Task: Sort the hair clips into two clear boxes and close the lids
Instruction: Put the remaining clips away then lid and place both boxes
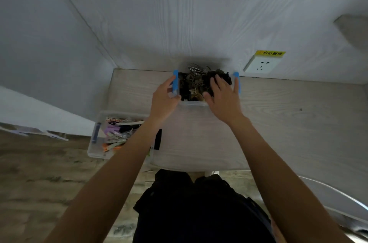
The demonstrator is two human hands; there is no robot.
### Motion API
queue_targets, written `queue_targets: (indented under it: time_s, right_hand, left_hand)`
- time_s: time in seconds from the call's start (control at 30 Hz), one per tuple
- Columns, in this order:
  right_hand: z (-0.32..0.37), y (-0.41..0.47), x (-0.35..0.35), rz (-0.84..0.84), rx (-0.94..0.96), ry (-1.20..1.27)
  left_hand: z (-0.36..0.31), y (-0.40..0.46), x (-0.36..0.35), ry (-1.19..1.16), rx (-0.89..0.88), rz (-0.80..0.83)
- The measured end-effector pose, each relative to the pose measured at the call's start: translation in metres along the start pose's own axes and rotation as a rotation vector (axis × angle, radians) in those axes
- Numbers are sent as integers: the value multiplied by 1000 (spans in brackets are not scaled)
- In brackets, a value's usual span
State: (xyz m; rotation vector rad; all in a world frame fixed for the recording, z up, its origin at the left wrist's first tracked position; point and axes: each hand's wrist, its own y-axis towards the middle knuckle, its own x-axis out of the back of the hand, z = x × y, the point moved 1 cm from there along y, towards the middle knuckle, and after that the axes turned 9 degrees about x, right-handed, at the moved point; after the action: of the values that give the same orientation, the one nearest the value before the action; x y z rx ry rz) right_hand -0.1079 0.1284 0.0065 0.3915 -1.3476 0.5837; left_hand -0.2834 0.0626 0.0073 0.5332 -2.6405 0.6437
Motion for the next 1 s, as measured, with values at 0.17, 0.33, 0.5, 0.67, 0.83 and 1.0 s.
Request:
queue_targets:
  time_s: [0.17,0.33,0.5,0.67,0.83,1.0]
  right_hand:
    - [3,10,8,-66,150,119]
    - [15,28,-4,99,250,162]
    - [4,23,-6,-52,79,200]
    - [23,14,4,-307,168,290]
    - [78,-15,1,-285,480,468]
    - [119,-36,-22,225,264,704]
  left_hand:
    - [-1,3,3,-14,14,-54]
    - [-2,7,1,1,15,-51]
    - [-7,4,9,-6,27,17]
    - [-12,-22,37,17,-9,-132]
    - [27,-72,78,121,-23,-462]
    - [85,-111,109,311,188,-736]
